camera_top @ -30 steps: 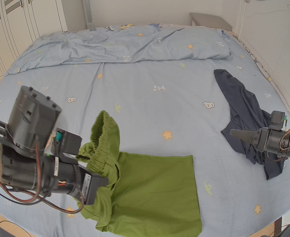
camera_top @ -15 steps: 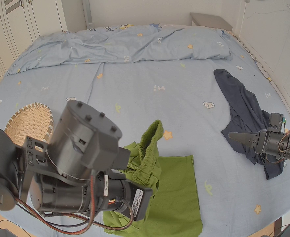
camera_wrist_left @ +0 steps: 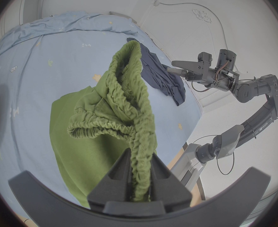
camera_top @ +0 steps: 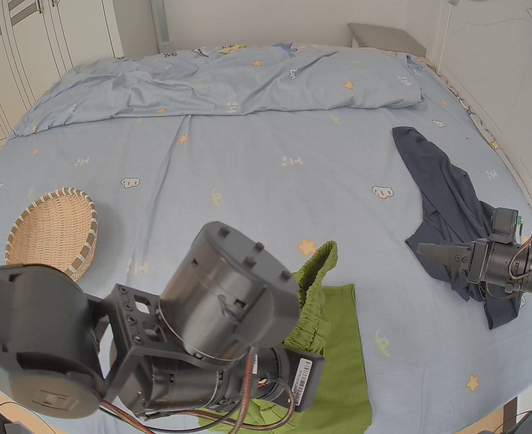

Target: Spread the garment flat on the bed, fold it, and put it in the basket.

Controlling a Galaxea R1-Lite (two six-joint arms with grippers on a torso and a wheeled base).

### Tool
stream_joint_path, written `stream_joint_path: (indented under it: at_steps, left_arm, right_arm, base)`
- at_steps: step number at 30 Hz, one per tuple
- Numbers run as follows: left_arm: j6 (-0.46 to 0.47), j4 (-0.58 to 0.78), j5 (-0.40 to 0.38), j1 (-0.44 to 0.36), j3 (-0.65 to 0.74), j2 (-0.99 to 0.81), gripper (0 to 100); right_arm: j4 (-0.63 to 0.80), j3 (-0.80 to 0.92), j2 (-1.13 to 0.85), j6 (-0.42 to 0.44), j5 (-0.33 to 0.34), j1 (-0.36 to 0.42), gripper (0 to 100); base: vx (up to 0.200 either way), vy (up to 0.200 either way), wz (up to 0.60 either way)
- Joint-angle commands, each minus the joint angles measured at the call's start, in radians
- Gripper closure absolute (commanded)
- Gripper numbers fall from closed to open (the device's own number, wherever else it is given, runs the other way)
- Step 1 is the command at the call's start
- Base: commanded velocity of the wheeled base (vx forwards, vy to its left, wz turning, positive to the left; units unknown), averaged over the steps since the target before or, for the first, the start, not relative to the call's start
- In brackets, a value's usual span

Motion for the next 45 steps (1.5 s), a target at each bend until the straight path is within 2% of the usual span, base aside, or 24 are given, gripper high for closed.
stream_joint_path:
  at_steps: [1, 3, 4, 9, 11, 12, 14, 18, 21, 23, 24, 25, 26, 28, 30, 31, 32, 34, 35, 37, 45]
  left_arm:
    - [-0.007, -0.007, 0.001, -0.006, -0.002, 0.035, 100]
    - [-0.018, -0.018, 0.001, -0.015, -0.002, 0.049, 100]
    - [-0.022, -0.022, 0.002, -0.021, -0.003, 0.054, 0]
    - [-0.056, -0.088, 0.021, -0.029, -0.010, 0.078, 0]
    - [-0.088, -0.173, 0.022, -0.041, 0.000, 0.100, 0]
    - [-0.088, -0.173, 0.022, -0.041, 0.000, 0.100, 0]
    - [-0.137, -0.288, 0.028, -0.041, 0.023, 0.111, 0]
    - [-0.182, -0.377, 0.036, -0.020, 0.061, 0.095, 0]
    - [-0.206, -0.406, -0.018, 0.122, 0.165, 0.005, 0]
    - [-0.206, -0.406, -0.018, 0.122, 0.165, 0.005, 0]
    - [-0.226, -0.407, -0.208, 0.286, 0.291, -0.083, 0]
    - [-0.229, -0.407, -0.240, 0.313, 0.314, -0.100, 0]
    - [-0.222, -0.412, -0.354, 0.408, 0.400, -0.147, 0]
    - [-0.209, -0.438, -0.475, 0.520, 0.480, -0.167, 0]
    - [-0.165, -0.487, -0.558, 0.611, 0.547, -0.156, 0]
    - [-0.156, -0.495, -0.564, 0.623, 0.556, -0.152, 0]
    - [-0.102, -0.542, -0.584, 0.681, 0.601, -0.109, 0]
    - [-0.102, -0.542, -0.584, 0.681, 0.601, -0.109, 0]
    - [-0.039, -0.613, -0.590, 0.732, 0.638, -0.040, 0]
    - [-0.016, -0.661, -0.590, 0.735, 0.667, 0.031, 0]
    - [-0.027, -0.823, -0.591, 0.721, 0.684, 0.189, 0]
  right_arm:
    - [0.000, 0.000, 0.005, 0.000, 0.000, 0.001, 0]
    - [0.000, -0.001, 0.005, 0.000, 0.000, 0.001, 0]
    - [0.000, -0.001, 0.005, 0.000, 0.000, 0.001, 0]
    - [0.000, 0.000, 0.005, 0.000, 0.000, 0.001, 0]
    - [0.000, 0.000, 0.005, 0.000, 0.000, 0.001, 0]
    - [0.000, 0.000, 0.005, 0.000, 0.000, 0.001, 0]
    - [0.000, -0.001, 0.003, 0.000, 0.000, 0.001, 0]
    - [0.000, -0.001, 0.003, 0.000, 0.000, 0.001, 0]
    - [0.001, -0.001, -0.004, 0.000, 0.000, 0.004, 0]
    - [0.001, -0.001, -0.004, 0.000, 0.000, 0.004, 0]
    - [0.003, 0.000, -0.024, 0.005, 0.002, 0.027, 0]
    - [0.005, 0.002, -0.026, 0.005, 0.003, 0.030, 0]
    - [0.018, 0.006, -0.043, 0.005, 0.003, 0.051, 0]
    - [0.040, 0.012, -0.061, 0.005, 0.003, 0.090, 0]
    - [0.054, 0.015, -0.075, 0.005, 0.002, 0.125, 0]
    - [0.054, 0.015, -0.075, 0.005, 0.002, 0.130, 0]
    - [0.058, 0.018, -0.083, 0.005, 0.002, 0.143, 0]
    - [0.058, 0.018, -0.083, 0.005, 0.002, 0.143, 0]
    - [0.061, 0.023, -0.089, 0.005, 0.002, 0.151, 0]
    - [0.061, 0.025, -0.090, 0.005, 0.002, 0.154, 0]
    - [0.077, 0.020, -0.110, 0.005, 0.002, 0.156, 0]
  base:
    - [0.000, 0.000, 0.00]
    - [0.000, 0.000, 0.00]
    - [0.000, 0.000, 0.00]
    - [0.000, 0.000, 0.00]
    - [0.000, 0.000, 0.00]
    - [0.000, 0.000, 0.00]
    - [0.000, 0.000, 0.00]
    - [0.000, 0.000, 0.00]
    - [0.000, 0.000, 0.00]
    - [0.000, 0.000, 0.00]
    - [0.000, 0.000, 0.00]
    - [0.000, 0.000, 0.00]
    - [0.000, 0.000, 0.00]
    - [0.000, 0.000, 0.00]
    - [0.000, 0.000, 0.00]
    - [0.000, 0.000, 0.00]
    - [0.000, 0.000, 0.00]
    - [0.000, 0.000, 0.00]
    - [0.000, 0.000, 0.00]
    - [0.000, 0.000, 0.00]
    - [0.000, 0.000, 0.00]
